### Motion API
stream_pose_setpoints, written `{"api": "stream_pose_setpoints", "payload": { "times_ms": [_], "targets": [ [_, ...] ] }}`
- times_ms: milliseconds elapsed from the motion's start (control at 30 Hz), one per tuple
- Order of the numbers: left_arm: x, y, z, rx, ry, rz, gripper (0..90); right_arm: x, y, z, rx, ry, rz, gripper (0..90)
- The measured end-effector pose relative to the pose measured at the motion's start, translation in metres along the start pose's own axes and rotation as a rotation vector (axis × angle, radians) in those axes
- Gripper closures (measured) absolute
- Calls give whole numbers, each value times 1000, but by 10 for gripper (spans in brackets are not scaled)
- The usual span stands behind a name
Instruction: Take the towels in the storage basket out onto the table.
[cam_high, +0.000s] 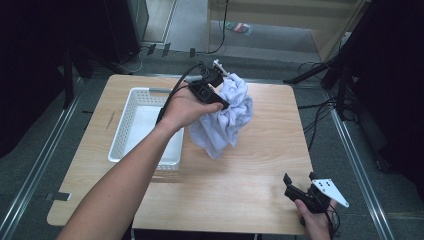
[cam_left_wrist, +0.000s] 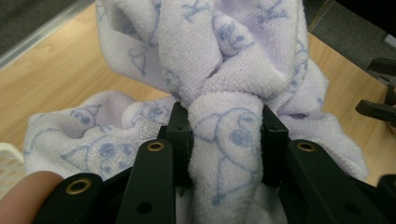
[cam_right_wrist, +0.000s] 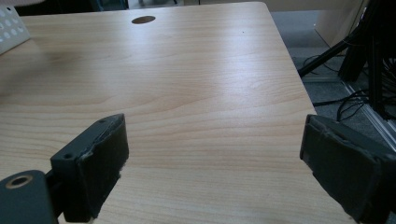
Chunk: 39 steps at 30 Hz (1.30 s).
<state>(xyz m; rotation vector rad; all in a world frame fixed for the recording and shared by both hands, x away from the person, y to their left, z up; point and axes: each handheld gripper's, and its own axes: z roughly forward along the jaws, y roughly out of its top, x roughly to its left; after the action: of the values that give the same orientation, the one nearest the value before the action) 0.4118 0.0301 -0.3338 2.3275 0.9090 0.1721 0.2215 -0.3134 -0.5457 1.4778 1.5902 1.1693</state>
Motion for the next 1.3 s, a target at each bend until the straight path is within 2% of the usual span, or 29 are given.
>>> {"api": "stream_pose_setpoints", "payload": {
  "times_ms": [33,167,267,300,500,567,633,700,767,867,967,1100,1300],
  "targets": [
    [0,-3,9,9,-13,-2,669,0,0,0,0,-1,1,78],
    [1,-8,25,21,-43,-14,686,0,0,0,-3,-1,-4,79],
    [0,-10,32,37,-37,-9,683,0,0,0,-3,0,-2,78],
    [-1,-14,42,56,-30,-2,682,0,0,0,-3,-1,-3,78],
    [1,-24,62,67,-50,-29,671,0,0,0,-5,3,-1,78],
    [0,-26,67,69,-41,-26,658,-1,0,0,-4,3,-2,78],
    [0,-28,72,72,-38,-42,634,-1,0,0,-5,3,-3,78],
    [1,-31,78,91,-39,-45,592,-1,0,0,-6,3,-3,78],
    [1,-34,82,95,-15,-44,551,-1,0,0,-6,4,-2,78],
    [2,-39,87,96,-17,-63,481,-1,0,0,-6,4,-1,78],
    [2,-41,91,116,9,-78,304,-1,0,0,-6,3,-4,78],
    [1,-43,92,129,31,-74,145,-1,0,0,-6,4,-3,78],
    [3,-44,90,123,16,-99,52,0,0,0,-6,3,-3,78]
  ]
}}
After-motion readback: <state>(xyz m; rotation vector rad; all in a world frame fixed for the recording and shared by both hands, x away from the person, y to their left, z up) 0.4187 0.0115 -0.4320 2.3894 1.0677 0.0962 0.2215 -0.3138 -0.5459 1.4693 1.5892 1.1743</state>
